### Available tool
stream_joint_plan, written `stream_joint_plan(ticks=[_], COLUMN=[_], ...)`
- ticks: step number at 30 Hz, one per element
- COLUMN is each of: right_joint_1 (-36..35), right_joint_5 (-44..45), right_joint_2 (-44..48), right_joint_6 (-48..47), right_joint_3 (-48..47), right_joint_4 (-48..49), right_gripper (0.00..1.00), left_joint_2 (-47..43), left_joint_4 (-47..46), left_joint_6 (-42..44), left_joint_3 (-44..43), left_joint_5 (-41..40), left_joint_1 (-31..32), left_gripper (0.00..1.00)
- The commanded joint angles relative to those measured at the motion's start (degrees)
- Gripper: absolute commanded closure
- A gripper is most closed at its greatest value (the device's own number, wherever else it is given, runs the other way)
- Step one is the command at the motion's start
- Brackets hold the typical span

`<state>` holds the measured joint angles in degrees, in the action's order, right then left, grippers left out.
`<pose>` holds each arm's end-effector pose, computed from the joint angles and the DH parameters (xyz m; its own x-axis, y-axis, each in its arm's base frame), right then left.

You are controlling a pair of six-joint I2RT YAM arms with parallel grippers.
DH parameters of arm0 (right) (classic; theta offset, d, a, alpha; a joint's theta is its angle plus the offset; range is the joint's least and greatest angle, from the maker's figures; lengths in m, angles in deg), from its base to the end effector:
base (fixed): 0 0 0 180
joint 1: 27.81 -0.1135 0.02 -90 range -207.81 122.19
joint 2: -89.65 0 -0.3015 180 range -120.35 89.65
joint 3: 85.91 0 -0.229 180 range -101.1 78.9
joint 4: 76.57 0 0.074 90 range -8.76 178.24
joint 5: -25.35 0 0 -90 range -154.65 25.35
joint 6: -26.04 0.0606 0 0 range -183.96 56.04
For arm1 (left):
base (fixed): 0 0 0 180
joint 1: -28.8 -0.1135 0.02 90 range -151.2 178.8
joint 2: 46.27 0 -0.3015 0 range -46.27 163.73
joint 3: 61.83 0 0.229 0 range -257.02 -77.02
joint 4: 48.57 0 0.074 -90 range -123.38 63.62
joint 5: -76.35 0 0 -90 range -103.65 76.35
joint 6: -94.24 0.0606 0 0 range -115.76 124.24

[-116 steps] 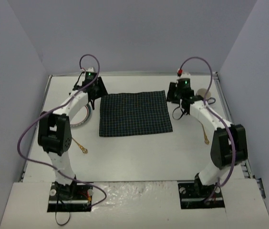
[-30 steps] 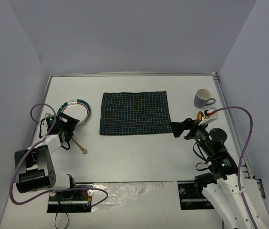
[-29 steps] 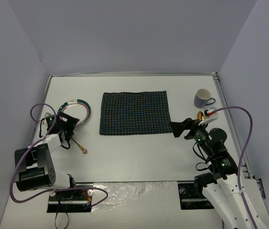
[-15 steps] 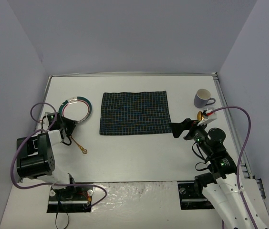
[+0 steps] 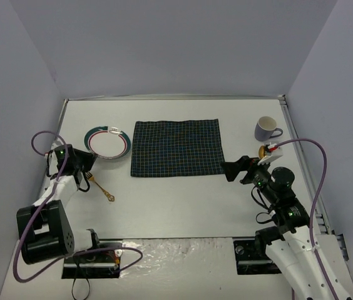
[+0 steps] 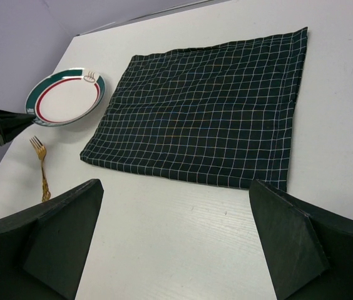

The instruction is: Set the dinner table for one person

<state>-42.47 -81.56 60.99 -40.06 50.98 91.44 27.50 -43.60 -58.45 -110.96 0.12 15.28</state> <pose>0.1010 0.0447 0.3209 -0.1740 0.3551 -0.9185 -0.4952 0.7746 0.3934 0.2556 0.0466 0.2419 -0.1974 -0.9351 -0.2944 -0.4387 0.3528 -0.8265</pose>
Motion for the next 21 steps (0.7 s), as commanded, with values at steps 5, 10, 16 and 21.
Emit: stream_joint_plan(ticks=[5,10,16,21], right_joint_1=[0.23,0.23,0.24,0.15], right_joint_5=[-1.61,-1.54,-1.2,-1.46], right_joint_2=[-0.71,-0.07,0.36,0.97], right_joint_6=[-0.52,-0.44,-0.7,-0.52], right_joint_3=[-0.92,-1.2,-2.73,-2.93], right_joint_4=[3.59,3.1,2.09,1.3], right_gripper=[0.0,0.0,0.0,0.0], left_joint_2=[-7.32,-4.39,2.25,8.74], left_joint_4=[-0.02,-4.78,-9.03,-16.76], left_joint_6=[1.32,-0.58,-0.91,-2.67], left_joint_3=[-8.37,-9.57,-13.48,-15.77], left_joint_5=[14.74,21.4,19.76,18.49], left_joint_1=[0.22,5.75,19.52,25.75], left_gripper=[1.0,1.0,1.0,1.0])
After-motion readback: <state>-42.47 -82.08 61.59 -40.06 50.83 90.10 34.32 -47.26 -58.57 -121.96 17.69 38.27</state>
